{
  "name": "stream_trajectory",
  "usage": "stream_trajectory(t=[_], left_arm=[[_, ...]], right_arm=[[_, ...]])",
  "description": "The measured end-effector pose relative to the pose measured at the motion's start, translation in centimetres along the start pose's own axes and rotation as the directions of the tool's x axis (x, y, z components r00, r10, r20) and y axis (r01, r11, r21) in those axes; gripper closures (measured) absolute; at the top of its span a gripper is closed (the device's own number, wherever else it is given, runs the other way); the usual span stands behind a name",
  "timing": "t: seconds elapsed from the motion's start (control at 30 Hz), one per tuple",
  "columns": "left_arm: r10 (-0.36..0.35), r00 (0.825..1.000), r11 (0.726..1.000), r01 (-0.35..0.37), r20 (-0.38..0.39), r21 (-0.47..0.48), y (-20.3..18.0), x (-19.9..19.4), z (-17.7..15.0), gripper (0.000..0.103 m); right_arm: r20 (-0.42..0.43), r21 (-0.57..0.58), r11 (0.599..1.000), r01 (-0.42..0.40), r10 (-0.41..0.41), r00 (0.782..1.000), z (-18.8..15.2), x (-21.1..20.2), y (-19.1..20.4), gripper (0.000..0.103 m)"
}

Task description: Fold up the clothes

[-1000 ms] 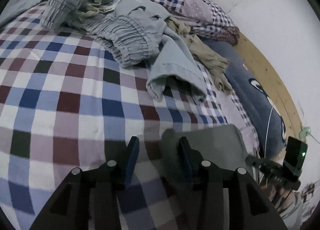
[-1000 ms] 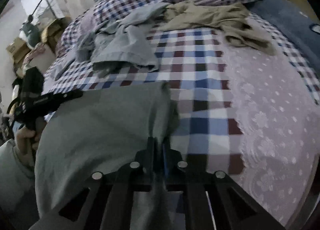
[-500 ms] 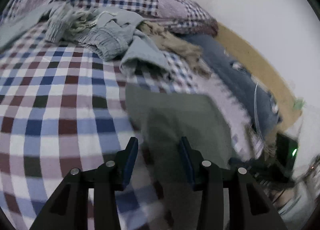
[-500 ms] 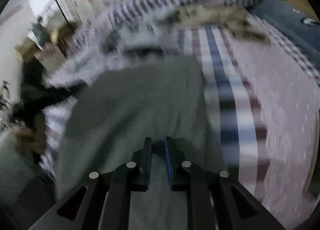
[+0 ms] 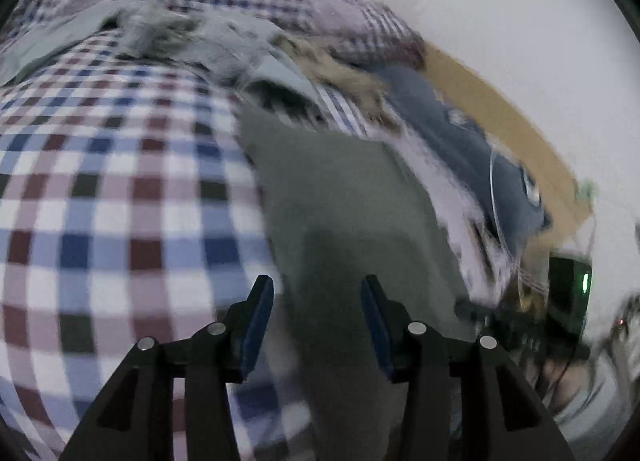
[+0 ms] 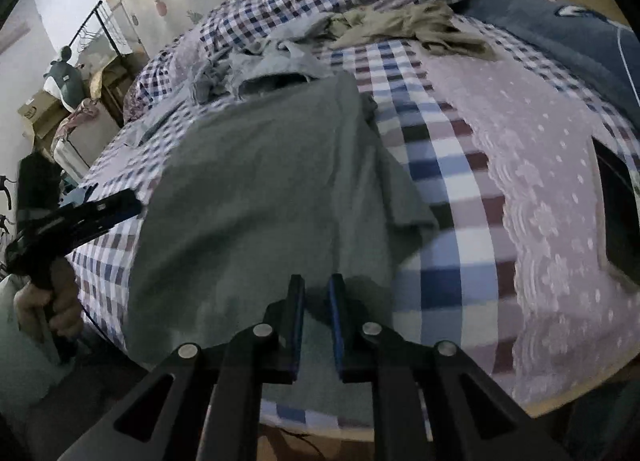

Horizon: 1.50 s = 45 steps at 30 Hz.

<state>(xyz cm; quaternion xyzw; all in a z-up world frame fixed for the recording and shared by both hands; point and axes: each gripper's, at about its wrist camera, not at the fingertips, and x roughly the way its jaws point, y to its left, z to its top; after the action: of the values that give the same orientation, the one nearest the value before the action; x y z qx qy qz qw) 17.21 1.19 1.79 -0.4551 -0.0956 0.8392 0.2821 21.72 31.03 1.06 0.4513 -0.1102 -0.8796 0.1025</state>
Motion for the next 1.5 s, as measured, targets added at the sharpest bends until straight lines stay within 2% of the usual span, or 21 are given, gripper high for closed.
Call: stream_trajectory(t=[0.03,0.13,0.23,0.4,0.5,0.57,0.7,0.8,0.87,0.93,1.07,1.2,1.27,1.37,1.5], left_arm=[[0.063,0.997,0.997,-0.06,-0.046,0.051,-0.9,1.2,-1.0,0.054],[0.148,0.988,0.979,-0.141,-0.033,0.148,-3.0,1.4,-2.3,0.054],[0.108,0.993,0.989,-0.103,-0.042,0.106,-3.0,0.5,-3.1,0.054],[0.098,0.993,0.993,-0.093,-0.07,0.071,-3.1,-0.1,-4.4,0.054],[0.081,0.987,0.996,-0.077,-0.139,0.037,-2.8,0.6,-5.9,0.054],[0.097,0.977,0.995,-0.089,-0.19,0.048,-2.8,1.5,-6.7,0.053],[0.121,0.967,0.992,-0.108,-0.224,0.07,-3.0,2.0,-7.3,0.052],[0.103,0.957,0.995,-0.1,-0.273,0.024,-2.3,2.3,-7.8,0.052],[0.111,0.952,0.994,-0.106,-0.285,0.033,-2.6,2.2,-8.2,0.052],[0.116,0.95,0.993,-0.108,-0.29,0.044,-3.0,1.9,-8.4,0.052],[0.068,0.953,0.996,-0.08,-0.295,-0.031,-2.1,0.9,-8.3,0.052],[-0.02,0.972,0.987,-0.017,-0.235,-0.157,-0.5,-1.5,-7.9,0.052],[-0.057,0.977,0.981,0.017,-0.206,-0.191,0.0,-2.1,-7.7,0.05],[-0.081,0.978,0.976,0.039,-0.191,-0.213,0.1,-2.4,-7.6,0.05],[-0.13,0.977,0.968,0.089,-0.168,-0.236,0.0,-3.0,-7.9,0.05]], right_arm=[[-0.019,0.002,1.0,0.002,-0.002,1.0,-0.3,0.2,-0.1,0.091],[-0.062,0.001,1.0,0.018,-0.018,0.998,-1.4,0.5,-0.2,0.092],[-0.097,-0.007,0.999,0.042,-0.042,0.994,-2.6,0.7,0.1,0.091],[-0.154,-0.022,0.997,0.08,-0.083,0.985,-4.5,1.0,0.6,0.091],[-0.169,-0.048,0.994,0.102,-0.109,0.98,-5.3,0.9,1.0,0.091],[-0.153,-0.041,0.994,0.099,-0.104,0.983,-5.5,0.4,1.1,0.091],[-0.094,-0.021,0.997,0.074,-0.076,0.993,-5.5,-1.0,1.4,0.091],[-0.001,-0.015,0.999,0.037,-0.037,0.999,-4.9,-2.5,1.8,0.091],[0.071,0.004,1.0,-0.004,0.003,0.997,-4.3,-3.2,1.8,0.09],[0.096,0.016,1.0,-0.025,0.023,0.995,-3.7,-3.0,1.8,0.081],[0.012,-0.005,1.0,0.001,-0.001,1.0,-3.8,-0.6,2.3,0.078],[-0.119,-0.04,0.998,0.04,-0.044,0.992,-4.3,1.9,2.1,0.079],[-0.168,-0.063,0.996,0.067,-0.076,0.983,-4.9,2.8,2.2,0.081],[-0.201,-0.092,0.993,0.072,-0.089,0.976,-5.2,3.1,2.6,0.081],[-0.183,-0.099,0.993,0.057,-0.075,0.98,-5.1,2.3,2.8,0.081]])
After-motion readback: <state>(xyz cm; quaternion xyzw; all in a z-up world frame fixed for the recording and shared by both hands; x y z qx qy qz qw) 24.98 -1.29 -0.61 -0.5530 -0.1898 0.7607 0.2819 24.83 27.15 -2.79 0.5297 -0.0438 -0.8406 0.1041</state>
